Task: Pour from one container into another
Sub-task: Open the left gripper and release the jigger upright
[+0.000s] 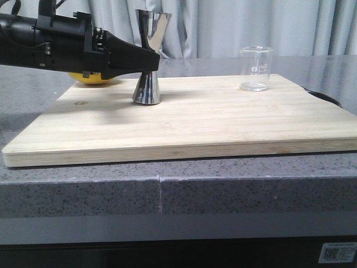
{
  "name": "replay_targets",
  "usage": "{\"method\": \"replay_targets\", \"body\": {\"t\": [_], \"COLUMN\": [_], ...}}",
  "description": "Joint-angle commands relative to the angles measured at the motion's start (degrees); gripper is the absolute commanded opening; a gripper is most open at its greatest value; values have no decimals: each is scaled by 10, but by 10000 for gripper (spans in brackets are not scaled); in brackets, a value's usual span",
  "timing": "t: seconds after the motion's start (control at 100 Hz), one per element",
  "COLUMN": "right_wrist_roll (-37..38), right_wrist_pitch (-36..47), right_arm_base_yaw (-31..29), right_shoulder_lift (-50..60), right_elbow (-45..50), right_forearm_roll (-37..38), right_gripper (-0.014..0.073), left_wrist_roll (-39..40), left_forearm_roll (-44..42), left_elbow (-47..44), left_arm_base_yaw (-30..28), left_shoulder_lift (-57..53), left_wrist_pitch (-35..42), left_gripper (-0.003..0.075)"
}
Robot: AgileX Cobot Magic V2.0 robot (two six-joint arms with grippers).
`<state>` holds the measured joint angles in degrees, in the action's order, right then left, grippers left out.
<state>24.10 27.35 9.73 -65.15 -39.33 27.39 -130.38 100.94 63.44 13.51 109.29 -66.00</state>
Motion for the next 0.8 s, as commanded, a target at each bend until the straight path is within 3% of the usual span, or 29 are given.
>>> {"method": "replay_targets", "body": {"t": [0.0,0.6,0.79], "right_wrist_roll": [-1,-1,-1], "right_wrist_pitch": [38,39,39], "right_arm_base_yaw": [-1,-1,-1], "right_shoulder_lift": [17,17,17], "right_elbow": [-14,-14,-14], "right_forearm_roll": [-3,-3,-3], "right_gripper": [428,428,428], "left_wrist_roll": [8,13,22], "left_forearm_roll": [31,23,22], "left_elbow": [16,16,16], "left_arm_base_yaw": [-1,-1,-1], "left_shoulder_lift": [-27,-27,-27], "left_wrist_pitch": [-56,-61,-61], "left_gripper": [174,231,312]}}
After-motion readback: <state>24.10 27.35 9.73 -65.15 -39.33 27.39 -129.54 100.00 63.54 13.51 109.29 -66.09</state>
